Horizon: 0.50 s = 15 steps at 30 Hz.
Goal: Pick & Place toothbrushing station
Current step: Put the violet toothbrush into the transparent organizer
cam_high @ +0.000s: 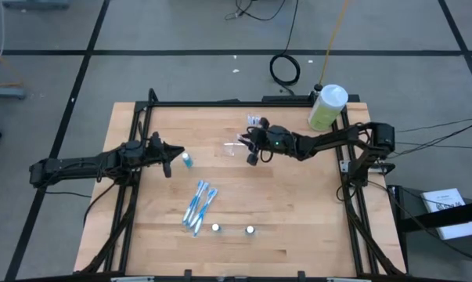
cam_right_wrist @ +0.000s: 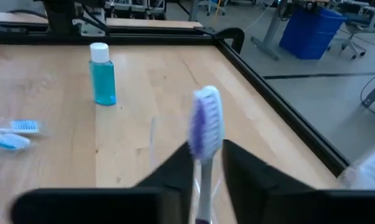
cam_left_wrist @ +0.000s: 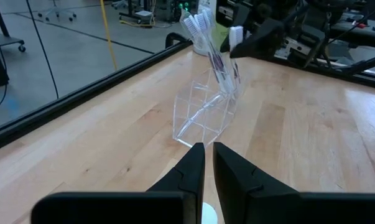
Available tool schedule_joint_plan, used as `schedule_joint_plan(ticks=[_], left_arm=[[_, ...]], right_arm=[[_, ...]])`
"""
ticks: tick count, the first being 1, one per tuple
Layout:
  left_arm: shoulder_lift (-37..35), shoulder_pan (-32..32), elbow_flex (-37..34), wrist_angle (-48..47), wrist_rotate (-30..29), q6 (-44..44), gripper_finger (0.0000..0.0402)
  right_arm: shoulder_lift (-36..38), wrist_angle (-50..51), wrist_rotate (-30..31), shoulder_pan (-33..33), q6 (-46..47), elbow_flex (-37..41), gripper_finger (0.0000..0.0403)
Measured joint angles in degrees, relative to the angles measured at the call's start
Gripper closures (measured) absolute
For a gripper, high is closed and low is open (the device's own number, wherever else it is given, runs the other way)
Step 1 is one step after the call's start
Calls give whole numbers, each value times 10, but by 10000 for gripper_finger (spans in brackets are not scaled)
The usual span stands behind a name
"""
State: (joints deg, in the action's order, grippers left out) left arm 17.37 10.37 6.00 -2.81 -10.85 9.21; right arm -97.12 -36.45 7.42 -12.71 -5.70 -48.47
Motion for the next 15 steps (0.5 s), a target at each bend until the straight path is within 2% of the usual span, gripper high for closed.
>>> schedule_joint_plan(ticks=[2, 3, 10, 15], left_arm=[[0, 0, 0, 0, 0, 0, 364], [0, 0, 0, 0, 0, 0, 364], [0, 0, 0, 0, 0, 0, 364], [0, 0, 0, 0, 0, 0, 364]], right_arm=[[3, -7, 0, 0, -6, 0, 380], [3, -9, 0, 0, -12, 0, 388], [9, -42, -19, 0, 21, 2, 393], [10, -161, -30, -4, 70, 37, 393]])
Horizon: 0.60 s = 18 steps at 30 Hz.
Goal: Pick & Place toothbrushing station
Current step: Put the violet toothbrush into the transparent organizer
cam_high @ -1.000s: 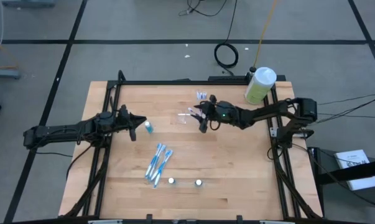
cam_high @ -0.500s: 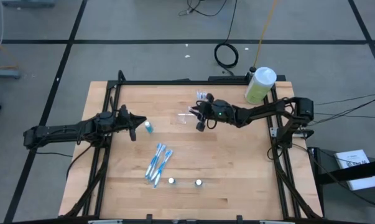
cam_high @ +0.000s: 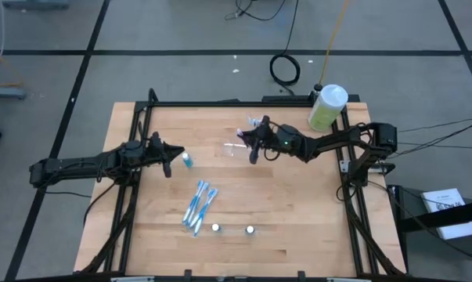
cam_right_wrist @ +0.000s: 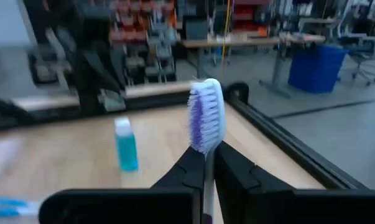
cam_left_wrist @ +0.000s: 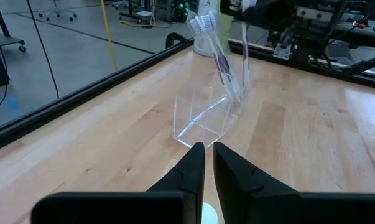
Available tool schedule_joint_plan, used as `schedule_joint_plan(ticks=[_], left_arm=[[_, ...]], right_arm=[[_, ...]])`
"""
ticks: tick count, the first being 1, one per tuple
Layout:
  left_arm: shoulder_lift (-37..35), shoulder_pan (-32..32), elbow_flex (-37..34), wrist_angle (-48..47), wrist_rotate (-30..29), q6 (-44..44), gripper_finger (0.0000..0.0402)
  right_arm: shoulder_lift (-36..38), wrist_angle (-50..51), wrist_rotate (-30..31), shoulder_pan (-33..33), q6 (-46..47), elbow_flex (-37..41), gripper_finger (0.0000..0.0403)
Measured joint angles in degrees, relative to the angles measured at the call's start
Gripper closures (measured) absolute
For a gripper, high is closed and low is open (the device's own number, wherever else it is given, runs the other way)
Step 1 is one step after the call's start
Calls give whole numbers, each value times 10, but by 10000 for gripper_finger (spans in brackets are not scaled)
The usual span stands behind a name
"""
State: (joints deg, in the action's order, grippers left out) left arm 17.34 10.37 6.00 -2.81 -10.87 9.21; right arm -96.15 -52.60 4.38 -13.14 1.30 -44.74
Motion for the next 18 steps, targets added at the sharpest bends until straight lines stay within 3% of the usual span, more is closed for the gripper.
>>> schedule_joint_plan(ticks=[6, 13, 18], left_arm=[[0, 0, 0, 0, 0, 0, 364], [0, 0, 0, 0, 0, 0, 364], [0, 0, 0, 0, 0, 0, 364]], right_arm=[[-7, -107, 42, -14, 26, 65, 393], [-6, -173, 93, -15, 26, 116, 393], [-6, -180, 95, -15, 26, 126, 394]])
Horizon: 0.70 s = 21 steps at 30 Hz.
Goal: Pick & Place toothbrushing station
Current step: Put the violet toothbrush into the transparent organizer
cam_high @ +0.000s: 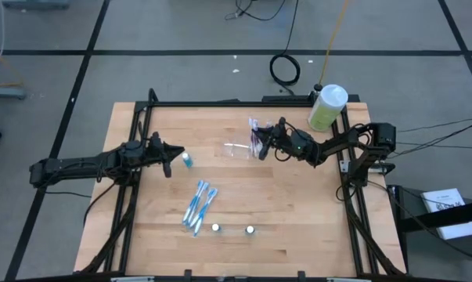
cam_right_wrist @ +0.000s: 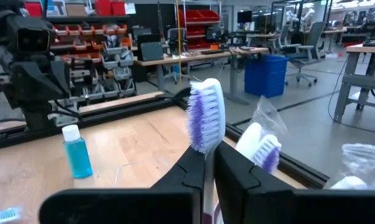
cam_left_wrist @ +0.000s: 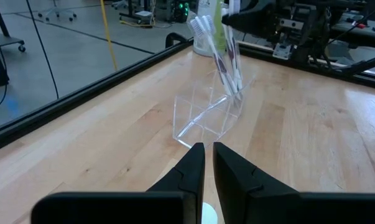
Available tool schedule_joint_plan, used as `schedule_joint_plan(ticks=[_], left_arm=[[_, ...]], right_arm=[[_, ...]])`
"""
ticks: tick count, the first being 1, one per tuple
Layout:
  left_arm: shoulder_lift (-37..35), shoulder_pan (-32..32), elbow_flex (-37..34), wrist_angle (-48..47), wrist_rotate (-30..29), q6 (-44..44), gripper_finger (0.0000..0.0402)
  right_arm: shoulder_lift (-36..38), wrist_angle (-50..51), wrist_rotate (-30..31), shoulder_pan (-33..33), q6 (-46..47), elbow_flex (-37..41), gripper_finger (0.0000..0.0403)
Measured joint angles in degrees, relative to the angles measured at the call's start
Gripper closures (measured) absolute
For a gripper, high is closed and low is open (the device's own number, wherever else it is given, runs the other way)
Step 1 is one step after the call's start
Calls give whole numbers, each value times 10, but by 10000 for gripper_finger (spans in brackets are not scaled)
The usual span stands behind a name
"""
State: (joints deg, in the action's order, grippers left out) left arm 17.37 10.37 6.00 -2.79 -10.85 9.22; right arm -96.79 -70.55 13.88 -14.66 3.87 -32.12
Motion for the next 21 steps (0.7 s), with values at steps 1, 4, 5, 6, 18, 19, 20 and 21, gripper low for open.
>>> schedule_joint_plan(ticks=[1, 4, 5, 6, 18, 19, 20, 21], left_arm=[[0, 0, 0, 0, 0, 0, 364], [0, 0, 0, 0, 0, 0, 364], [0, 0, 0, 0, 0, 0, 364], [0, 0, 0, 0, 0, 0, 364], [0, 0, 0, 0, 0, 0, 364], [0, 0, 0, 0, 0, 0, 364], [0, 0, 0, 0, 0, 0, 364], [0, 0, 0, 0, 0, 0, 364]], right_arm=[[0, -1, 0, 0, 0, 0, 394], [0, 5, 0, 0, 0, 0, 394], [0, 6, 0, 0, 0, 0, 394], [0, 9, 0, 0, 0, 0, 394], [0, 54, 5, 0, 0, 0, 384], [0, 59, 12, -1, 0, 0, 377], [1, 66, 14, -1, 0, 0, 369], [1, 74, 14, -3, 0, 0, 360]])
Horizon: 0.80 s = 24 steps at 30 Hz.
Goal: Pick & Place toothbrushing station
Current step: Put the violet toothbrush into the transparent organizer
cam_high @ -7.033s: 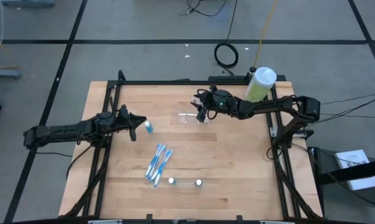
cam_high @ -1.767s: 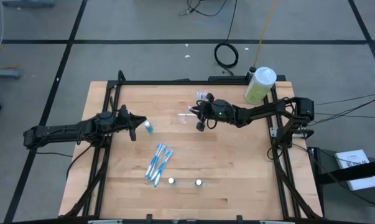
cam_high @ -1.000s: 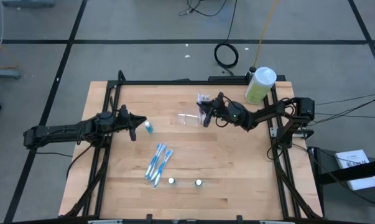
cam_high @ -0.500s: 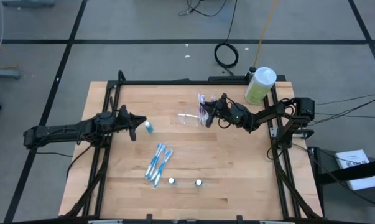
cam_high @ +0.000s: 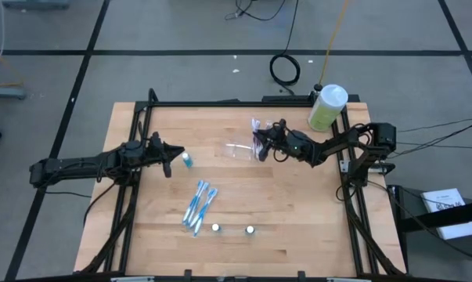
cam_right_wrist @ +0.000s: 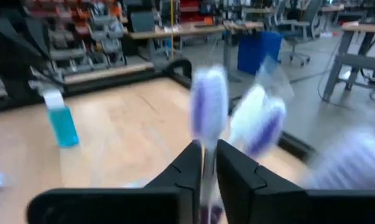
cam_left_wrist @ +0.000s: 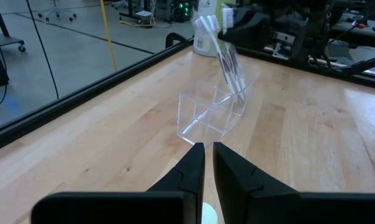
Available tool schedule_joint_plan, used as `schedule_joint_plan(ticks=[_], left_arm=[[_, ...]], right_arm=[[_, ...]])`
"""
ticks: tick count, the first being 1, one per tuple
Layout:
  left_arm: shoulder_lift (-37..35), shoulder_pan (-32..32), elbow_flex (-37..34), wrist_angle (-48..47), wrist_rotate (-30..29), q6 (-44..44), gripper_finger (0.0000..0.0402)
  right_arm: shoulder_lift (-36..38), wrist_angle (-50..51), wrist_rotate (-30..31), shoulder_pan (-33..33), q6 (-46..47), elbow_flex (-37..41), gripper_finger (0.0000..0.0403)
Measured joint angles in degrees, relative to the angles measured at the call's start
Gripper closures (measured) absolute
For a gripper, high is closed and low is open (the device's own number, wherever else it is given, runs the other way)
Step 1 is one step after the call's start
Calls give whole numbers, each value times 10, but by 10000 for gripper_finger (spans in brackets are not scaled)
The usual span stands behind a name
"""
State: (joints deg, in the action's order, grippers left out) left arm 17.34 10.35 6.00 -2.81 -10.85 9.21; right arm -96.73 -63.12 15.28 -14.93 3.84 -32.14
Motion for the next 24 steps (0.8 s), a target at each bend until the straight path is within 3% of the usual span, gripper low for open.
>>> schedule_joint_plan(ticks=[10, 24], left_arm=[[0, 0, 0, 0, 0, 0, 364], [0, 0, 0, 0, 0, 0, 364]], right_arm=[[0, 5, -1, -4, -7, 0, 310], [-1, -50, -3, 5, -36, 0, 298]])
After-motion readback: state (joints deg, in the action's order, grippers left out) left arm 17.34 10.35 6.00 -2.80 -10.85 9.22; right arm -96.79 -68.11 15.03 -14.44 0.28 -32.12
